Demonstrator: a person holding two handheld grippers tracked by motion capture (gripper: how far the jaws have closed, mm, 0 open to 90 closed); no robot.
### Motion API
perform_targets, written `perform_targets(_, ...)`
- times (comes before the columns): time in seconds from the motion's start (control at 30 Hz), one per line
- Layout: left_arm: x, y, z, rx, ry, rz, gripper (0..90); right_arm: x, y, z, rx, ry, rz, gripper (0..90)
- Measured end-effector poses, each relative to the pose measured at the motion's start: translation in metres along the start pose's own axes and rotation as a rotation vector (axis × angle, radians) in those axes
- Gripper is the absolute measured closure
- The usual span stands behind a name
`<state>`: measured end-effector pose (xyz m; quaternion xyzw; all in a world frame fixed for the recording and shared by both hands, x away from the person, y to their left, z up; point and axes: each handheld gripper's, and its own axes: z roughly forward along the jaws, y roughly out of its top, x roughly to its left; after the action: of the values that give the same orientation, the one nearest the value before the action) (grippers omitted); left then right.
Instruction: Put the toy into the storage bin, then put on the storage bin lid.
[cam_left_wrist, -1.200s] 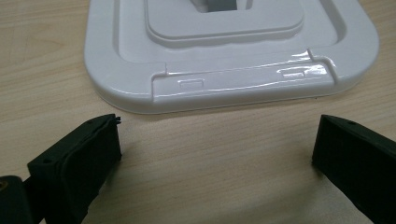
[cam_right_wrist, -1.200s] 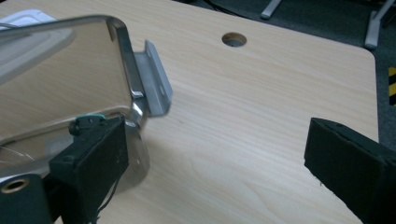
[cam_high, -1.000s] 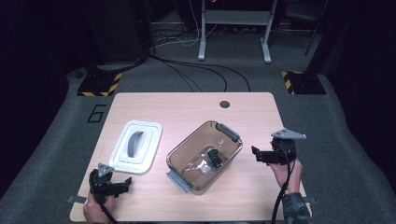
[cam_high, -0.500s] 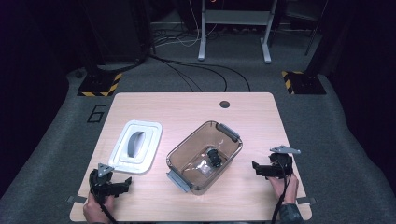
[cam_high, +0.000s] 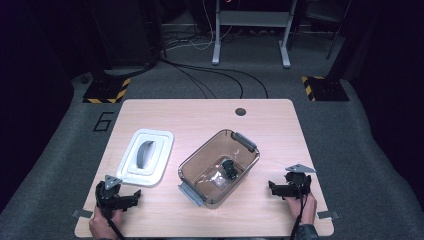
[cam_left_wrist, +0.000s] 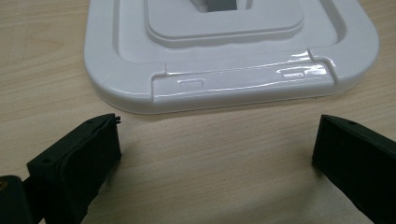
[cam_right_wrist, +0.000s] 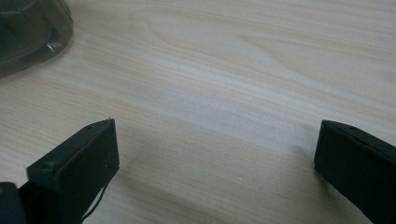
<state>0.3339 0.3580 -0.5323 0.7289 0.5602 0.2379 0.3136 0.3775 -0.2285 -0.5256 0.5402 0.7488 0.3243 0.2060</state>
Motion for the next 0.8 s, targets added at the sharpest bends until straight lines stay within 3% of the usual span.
perform_targets(0.17, 0.0000, 0.0000, 0.0000, 0.000, 0.000, 0.000, 0.6, 0.0035, -0.0036, 0.0013, -0.008, -0.036, -0.026, 0.0)
perform_targets(0.5, 0.0003, 0.0007, 0.0005, 0.004, -0.001, 0.002, 0.2, 0.0046, -0.0041, 0.0014, -0.012, -0.039, -0.012, 0.0)
perform_targets(0.8, 0.0016, 0.0012, 0.0010, 0.005, -0.011, 0.008, 0.0, 0.0017, -0.0053, -0.0001, -0.011, -0.026, -0.037, 0.0)
